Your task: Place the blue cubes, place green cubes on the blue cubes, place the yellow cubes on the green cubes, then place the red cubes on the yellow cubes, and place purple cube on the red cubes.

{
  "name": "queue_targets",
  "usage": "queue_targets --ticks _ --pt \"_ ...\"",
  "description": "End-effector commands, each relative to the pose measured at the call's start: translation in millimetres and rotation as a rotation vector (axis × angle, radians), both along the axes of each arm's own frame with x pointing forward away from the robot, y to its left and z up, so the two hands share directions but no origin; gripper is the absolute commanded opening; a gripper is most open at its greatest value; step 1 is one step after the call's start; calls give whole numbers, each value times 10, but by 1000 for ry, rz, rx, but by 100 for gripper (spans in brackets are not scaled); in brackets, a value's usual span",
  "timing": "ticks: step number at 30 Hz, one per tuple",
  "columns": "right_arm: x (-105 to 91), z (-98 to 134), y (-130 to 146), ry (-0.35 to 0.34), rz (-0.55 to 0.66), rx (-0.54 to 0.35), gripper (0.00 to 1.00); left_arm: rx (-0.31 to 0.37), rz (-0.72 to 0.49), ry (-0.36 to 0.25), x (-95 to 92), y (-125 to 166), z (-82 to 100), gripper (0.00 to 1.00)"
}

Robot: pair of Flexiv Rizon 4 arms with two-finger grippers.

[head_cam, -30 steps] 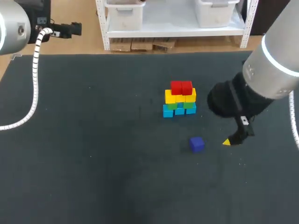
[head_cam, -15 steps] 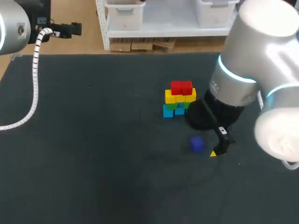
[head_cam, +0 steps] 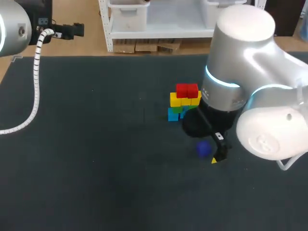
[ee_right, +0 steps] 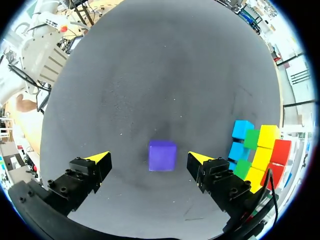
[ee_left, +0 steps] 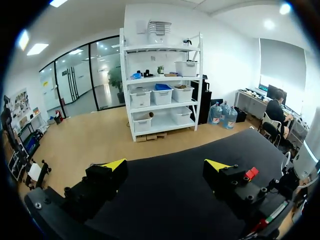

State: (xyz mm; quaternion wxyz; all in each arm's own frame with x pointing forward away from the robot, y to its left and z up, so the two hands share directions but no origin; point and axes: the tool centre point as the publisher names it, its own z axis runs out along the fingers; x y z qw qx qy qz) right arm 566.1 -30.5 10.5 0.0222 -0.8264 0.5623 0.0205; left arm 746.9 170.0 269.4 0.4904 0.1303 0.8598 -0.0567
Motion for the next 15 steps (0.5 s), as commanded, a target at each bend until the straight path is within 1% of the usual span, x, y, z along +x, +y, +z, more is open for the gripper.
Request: queue_targets --ticks 1,4,6,7,9,11,12,15 --pt "43 -74 49 0 3 -8 100 -3 -8 3 9 16 3 100" --pt "45 -105 55 -5 9 -18 100 -3 -8 3 9 16 3 100" --pt "48 -113 51 -6 9 -21 76 -3 -8 3 9 16 3 100" --pt "49 -119 46 -10 7 -21 47 -3 -8 3 9 16 3 100" --pt "46 -132 32 -23 10 -27 22 -3 -8 3 9 16 3 100" --pt "58 -158 12 -27 6 -34 7 -3 -8 3 9 16 3 100" --pt "60 -165 4 -27 5 -35 0 -3 -8 3 9 16 3 100" --pt "44 -166 -10 -28 18 -51 0 -3 -8 3 9 16 3 100"
